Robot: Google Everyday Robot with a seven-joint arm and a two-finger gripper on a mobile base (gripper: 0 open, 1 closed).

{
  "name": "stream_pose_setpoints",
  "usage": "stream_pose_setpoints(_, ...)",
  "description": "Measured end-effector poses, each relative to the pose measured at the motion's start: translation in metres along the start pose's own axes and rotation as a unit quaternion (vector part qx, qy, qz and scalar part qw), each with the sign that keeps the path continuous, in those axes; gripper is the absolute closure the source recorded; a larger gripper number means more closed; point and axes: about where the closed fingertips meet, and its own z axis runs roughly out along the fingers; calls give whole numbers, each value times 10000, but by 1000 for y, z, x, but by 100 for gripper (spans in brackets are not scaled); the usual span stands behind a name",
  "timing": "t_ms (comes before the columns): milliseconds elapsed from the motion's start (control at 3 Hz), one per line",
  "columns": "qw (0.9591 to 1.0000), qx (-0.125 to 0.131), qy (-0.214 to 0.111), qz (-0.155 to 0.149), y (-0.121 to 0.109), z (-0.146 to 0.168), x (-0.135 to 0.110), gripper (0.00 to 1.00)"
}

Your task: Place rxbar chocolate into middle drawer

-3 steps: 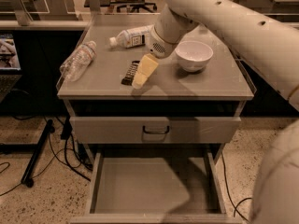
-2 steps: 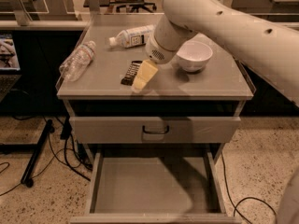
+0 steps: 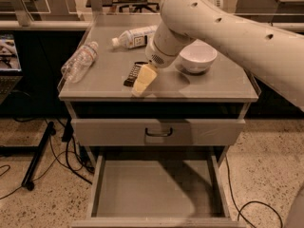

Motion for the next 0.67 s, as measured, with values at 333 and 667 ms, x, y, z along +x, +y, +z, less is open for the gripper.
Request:
stream_pose_setpoints(333, 9999, -105, -10, 114, -3, 4, 3, 0)
stream_pose_setpoints(667, 9996, -285, -34, 50, -8, 18, -5, 0)
